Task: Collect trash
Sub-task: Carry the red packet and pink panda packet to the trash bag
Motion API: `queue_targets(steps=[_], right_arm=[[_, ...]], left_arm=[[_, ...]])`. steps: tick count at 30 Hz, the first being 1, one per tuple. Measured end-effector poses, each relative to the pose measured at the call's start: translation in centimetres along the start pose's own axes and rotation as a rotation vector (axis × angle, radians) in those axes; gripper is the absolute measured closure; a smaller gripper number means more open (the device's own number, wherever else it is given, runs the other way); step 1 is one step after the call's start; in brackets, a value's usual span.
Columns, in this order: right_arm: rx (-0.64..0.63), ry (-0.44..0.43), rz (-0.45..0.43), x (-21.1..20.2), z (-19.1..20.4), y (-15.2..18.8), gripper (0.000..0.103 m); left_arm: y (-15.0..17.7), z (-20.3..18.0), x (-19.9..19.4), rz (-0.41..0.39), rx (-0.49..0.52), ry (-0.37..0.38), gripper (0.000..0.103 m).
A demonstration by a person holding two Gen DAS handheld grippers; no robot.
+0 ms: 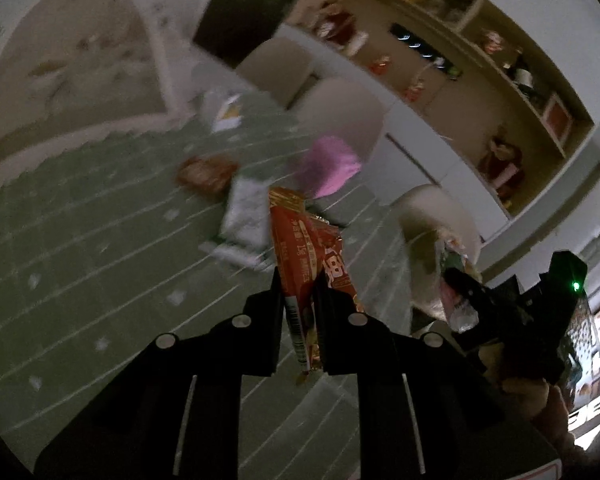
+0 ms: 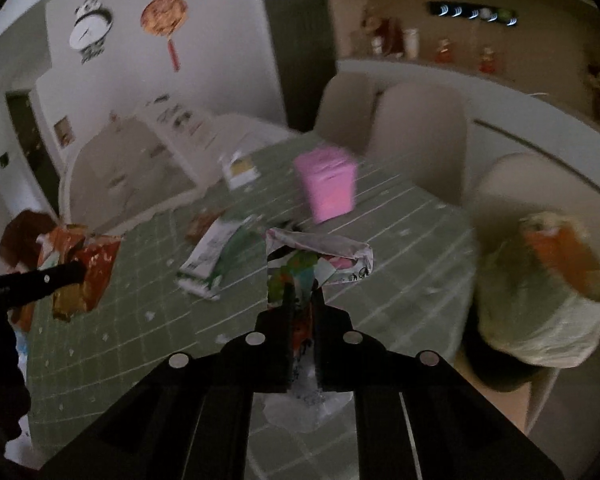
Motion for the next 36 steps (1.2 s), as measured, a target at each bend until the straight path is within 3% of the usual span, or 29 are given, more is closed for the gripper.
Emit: queue_targets(steps=[9,21,31,36], right_arm=[[0.102,0.077,-0.115,-5.2,-10.7,-2.6,0.094],[0.123,0.193,-0.203,-8.6,-23.0,-4.0,0.094],[0.189,0.249,-0.191,-8.8,-31.7,-3.2,0.094],[0.266,0.259,-0.194,-9.0,-35.6,-2.2,0.094]], left_arm=[[-3.9,-11.7,5.3,-0.04,0.163,0.098,0.091],[-5.7,-27.0,17.0,-0.027,0.285,0.278,0.091],[-5.0,-33.7,24.7,0.047,0.306,0.293,0.091],[-4.6,-35.8,28.2,0.122,0.325,0.299,0.09]])
Point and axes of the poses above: each gripper's, at about its wrist camera, not at the fingertips, and x roughly the way its jaws point, z to its left, y to its underside, the point moved 3 cm from there along x, roughly the way its jaws point, and after that the axes turned 5 degrees about x, right-handed, at the moved point
